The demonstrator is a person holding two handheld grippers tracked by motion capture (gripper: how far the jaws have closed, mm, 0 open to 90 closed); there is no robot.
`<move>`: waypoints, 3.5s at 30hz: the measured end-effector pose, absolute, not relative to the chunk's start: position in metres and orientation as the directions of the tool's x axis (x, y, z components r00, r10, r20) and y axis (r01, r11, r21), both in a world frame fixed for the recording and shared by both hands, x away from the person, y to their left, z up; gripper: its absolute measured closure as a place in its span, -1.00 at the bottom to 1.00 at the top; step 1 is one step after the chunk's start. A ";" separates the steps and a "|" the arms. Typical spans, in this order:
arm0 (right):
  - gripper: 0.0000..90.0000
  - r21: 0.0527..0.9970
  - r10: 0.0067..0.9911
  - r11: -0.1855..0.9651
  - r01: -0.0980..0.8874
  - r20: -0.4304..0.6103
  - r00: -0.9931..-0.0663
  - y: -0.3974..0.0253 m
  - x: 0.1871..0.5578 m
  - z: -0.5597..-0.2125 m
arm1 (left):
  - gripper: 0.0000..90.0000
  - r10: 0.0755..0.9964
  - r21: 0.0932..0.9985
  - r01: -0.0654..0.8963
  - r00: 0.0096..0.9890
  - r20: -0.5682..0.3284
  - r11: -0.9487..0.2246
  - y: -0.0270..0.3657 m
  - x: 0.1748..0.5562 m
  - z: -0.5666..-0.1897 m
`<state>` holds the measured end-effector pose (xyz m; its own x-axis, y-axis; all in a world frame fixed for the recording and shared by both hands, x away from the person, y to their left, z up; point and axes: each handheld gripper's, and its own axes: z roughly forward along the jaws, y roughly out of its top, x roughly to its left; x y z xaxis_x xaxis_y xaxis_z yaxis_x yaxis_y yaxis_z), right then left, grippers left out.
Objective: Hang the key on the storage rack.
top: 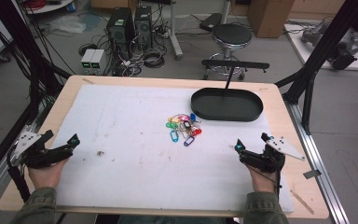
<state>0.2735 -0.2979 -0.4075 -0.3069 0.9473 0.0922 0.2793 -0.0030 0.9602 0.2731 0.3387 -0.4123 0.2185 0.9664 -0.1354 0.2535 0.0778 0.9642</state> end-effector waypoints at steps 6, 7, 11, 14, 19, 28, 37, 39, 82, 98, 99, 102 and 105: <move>-0.99 0.962 0.949 0.008 0.273 0.079 -0.305 -0.298 0.272 -0.407 | -0.96 0.962 0.963 0.248 0.218 -0.162 0.106 0.340 0.273 -0.412; -0.99 0.961 0.950 0.007 0.275 0.080 -0.303 -0.298 0.272 -0.407 | -0.96 0.962 0.963 0.246 0.218 -0.166 0.110 0.340 0.273 -0.413; -0.99 0.961 0.951 0.013 0.277 0.074 -0.301 -0.299 0.270 -0.406 | -0.96 0.962 0.968 0.223 0.218 -0.165 0.116 0.338 0.273 -0.411; -0.99 0.957 0.951 0.000 0.290 0.089 -0.295 -0.303 0.269 -0.406 | -0.96 0.964 0.966 0.237 0.214 -0.155 0.102 0.338 0.275 -0.411; -0.99 0.952 0.951 0.000 0.305 0.095 -0.294 -0.301 0.272 -0.406 | -0.96 0.966 0.965 0.242 0.210 -0.151 0.099 0.339 0.275 -0.412; -0.99 0.945 0.941 0.036 0.326 0.077 -0.329 -0.292 0.281 -0.400 | -0.96 0.969 0.965 0.250 0.206 -0.135 0.082 0.338 0.273 -0.413; -0.99 0.937 0.923 0.072 0.342 0.067 -0.378 -0.281 0.297 -0.391 | -0.96 0.966 0.964 0.255 0.222 -0.133 0.074 0.336 0.273 -0.415; -0.99 0.933 0.918 0.076 0.351 0.071 -0.389 -0.278 0.299 -0.389 | -0.96 0.964 0.965 0.250 0.232 -0.134 0.074 0.336 0.273 -0.415; -0.99 0.868 0.791 0.300 0.397 0.006 -0.612 -0.190 0.378 -0.352 | -0.96 0.963 0.960 0.255 0.212 -0.168 0.112 0.340 0.276 -0.417; -0.99 0.830 0.761 0.354 0.431 0.012 -0.648 -0.172 0.406 -0.358 | -0.96 0.961 0.957 0.263 0.212 -0.180 0.121 0.341 0.277 -0.417; -0.99 0.829 0.758 0.352 0.435 0.020 -0.651 -0.172 0.407 -0.359 | -0.96 0.961 0.957 0.263 0.212 -0.180 0.122 0.341 0.277 -0.417; -0.99 0.809 0.747 0.376 0.452 0.024 -0.665 -0.169 0.412 -0.361 | -0.96 0.960 0.957 0.263 0.212 -0.182 0.123 0.341 0.277 -0.417; -0.99 0.805 0.739 0.378 0.457 0.035 -0.673 -0.166 0.415 -0.361 | -0.96 0.959 0.957 0.262 0.213 -0.184 0.125 0.341 0.277 -0.417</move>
